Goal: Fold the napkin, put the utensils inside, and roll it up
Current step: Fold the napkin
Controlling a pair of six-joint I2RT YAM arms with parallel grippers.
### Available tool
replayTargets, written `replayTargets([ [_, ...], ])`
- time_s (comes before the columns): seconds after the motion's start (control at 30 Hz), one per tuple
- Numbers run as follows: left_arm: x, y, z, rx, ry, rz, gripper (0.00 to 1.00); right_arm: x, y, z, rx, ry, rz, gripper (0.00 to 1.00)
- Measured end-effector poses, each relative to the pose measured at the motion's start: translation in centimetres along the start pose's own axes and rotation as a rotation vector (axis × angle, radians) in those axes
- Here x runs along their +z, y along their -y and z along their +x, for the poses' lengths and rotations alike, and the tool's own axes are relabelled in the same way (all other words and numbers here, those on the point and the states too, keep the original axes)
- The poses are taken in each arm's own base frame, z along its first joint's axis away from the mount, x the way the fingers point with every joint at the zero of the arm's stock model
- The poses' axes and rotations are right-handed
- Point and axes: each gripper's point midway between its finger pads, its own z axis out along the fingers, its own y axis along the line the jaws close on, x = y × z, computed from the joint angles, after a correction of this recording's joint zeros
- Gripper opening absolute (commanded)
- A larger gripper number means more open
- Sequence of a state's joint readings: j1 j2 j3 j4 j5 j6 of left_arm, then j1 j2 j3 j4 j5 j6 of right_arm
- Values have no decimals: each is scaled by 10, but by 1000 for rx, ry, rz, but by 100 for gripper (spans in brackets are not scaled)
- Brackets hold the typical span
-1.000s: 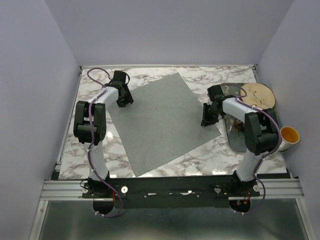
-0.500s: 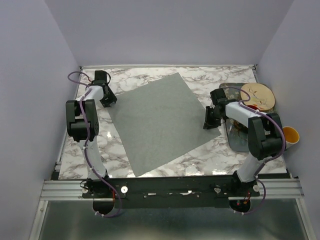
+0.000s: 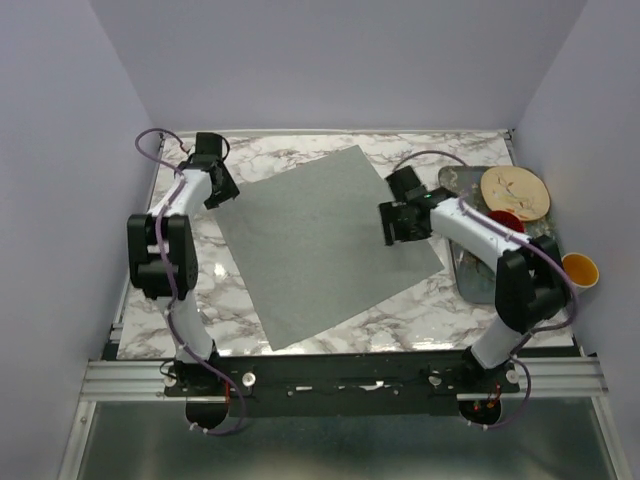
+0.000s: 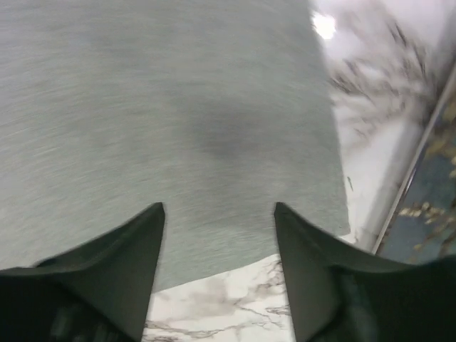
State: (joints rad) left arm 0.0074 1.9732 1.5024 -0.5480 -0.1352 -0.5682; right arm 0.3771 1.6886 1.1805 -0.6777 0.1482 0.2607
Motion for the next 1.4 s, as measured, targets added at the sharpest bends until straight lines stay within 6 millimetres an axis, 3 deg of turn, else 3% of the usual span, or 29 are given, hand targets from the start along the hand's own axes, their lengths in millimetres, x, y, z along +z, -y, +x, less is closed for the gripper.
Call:
replayTargets([
  [0.07, -42, 11, -3, 23, 63, 30, 58, -23, -44, -15, -133, 86, -46, 79],
  [0.1, -59, 15, -5, 27, 91, 47, 58, -44, -83, -17, -236, 145, -110, 78],
  [0.13, -94, 22, -9, 21, 156, 93, 58, -61, -114, -11, -318, 182, -162, 78],
  [0.17, -116, 24, -10, 15, 189, 116, 58, -76, -139, -2, -388, 208, -215, 77],
  [0.27, -186, 9, -20, -54, 344, 170, 64, -118, -211, 50, -605, 237, -400, 66],
  [0.33, -218, -11, -24, -107, 432, 169, 64, -132, -237, 78, -694, 233, -477, 42],
  [0.4, -234, -29, -26, -139, 487, 148, 64, -139, -263, 111, -790, 211, -549, 41],
  [0.53, -235, -48, -19, -160, 497, 114, 64, -128, -299, 155, -917, 145, -610, 42],
  [0.67, -228, -60, -5, -159, 466, 82, 63, -107, -327, 181, -988, 86, -627, 43],
  [0.8, -227, -60, -4, -148, 455, 87, 63, -102, -353, 188, -1032, 81, -654, 42],
  [0.9, -226, -59, -3, -140, 450, 92, 64, -103, -370, 190, -1053, 94, -678, 36],
  [1.13, -226, -59, -2, -120, 444, 96, 64, -105, -381, 194, -1083, 100, -700, 33],
  [1.4, -216, -59, -1, -118, 415, 90, 64, -88, -380, 210, -1118, 60, -679, 37],
])
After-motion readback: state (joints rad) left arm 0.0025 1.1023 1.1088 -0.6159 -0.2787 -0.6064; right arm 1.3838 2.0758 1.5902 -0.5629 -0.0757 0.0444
